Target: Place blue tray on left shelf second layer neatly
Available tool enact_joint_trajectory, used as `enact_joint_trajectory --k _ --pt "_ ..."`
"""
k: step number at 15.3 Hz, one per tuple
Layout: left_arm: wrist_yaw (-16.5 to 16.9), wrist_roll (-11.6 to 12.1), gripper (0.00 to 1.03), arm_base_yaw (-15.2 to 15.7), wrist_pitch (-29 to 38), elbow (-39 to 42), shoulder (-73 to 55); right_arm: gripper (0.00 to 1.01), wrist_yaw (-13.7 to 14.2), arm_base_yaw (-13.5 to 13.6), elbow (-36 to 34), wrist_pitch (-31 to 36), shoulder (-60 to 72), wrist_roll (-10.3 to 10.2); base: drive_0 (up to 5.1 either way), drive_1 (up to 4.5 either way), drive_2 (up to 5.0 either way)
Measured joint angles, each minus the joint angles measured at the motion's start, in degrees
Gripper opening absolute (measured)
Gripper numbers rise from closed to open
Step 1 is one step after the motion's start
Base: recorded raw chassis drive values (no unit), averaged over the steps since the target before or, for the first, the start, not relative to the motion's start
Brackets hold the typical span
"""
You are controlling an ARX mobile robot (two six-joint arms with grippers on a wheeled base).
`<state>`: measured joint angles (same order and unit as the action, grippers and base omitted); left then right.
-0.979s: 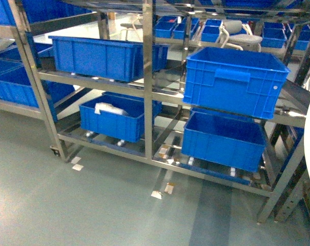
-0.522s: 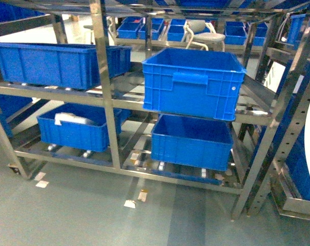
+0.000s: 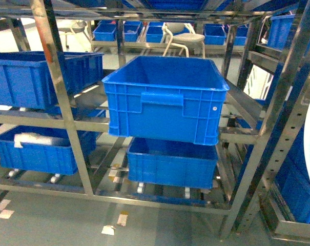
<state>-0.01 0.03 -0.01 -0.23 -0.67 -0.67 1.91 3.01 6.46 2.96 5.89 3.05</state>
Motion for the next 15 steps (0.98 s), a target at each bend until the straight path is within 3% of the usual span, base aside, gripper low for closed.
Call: enact_joint_trajectory --k 15 --pt "0.0 0.0 0.98 0.0 0.1 0.0 0.0 0.02 0.0 0.0 0.0 -0.1 0.0 0.0 0.0 4.00 -4.0"
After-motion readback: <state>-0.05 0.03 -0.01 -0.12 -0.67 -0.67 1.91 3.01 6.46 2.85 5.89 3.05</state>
